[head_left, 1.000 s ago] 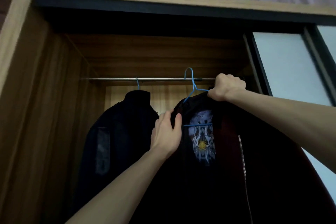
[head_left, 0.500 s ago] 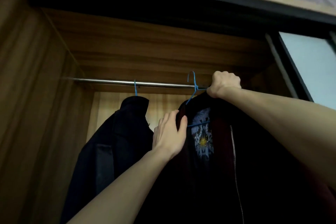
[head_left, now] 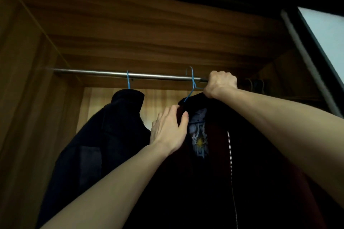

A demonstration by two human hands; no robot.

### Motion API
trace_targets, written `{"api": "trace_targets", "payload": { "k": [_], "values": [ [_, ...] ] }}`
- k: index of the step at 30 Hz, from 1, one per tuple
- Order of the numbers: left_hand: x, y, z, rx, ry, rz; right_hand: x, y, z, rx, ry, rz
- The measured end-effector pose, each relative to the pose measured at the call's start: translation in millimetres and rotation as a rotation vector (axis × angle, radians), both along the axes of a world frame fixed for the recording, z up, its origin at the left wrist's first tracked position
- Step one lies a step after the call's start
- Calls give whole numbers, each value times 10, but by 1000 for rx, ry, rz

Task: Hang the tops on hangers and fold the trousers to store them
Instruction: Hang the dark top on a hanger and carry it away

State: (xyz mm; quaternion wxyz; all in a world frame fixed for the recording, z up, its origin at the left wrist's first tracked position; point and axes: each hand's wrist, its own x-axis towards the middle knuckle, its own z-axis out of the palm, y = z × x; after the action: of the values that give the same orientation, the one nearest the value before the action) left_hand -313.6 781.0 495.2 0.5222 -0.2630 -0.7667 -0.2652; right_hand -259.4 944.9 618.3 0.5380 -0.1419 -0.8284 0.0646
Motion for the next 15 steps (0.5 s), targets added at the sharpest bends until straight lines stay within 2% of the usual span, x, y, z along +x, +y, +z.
{"api": "trace_targets", "payload": {
  "k": [10,15],
  "values": [
    [47,4,-117,-30,17,-25,16,-6,-222,-15,-51,-41],
    [145,9,-140,19,39,-90,238,-131,-194,-145,-131,74]
  ]
}}
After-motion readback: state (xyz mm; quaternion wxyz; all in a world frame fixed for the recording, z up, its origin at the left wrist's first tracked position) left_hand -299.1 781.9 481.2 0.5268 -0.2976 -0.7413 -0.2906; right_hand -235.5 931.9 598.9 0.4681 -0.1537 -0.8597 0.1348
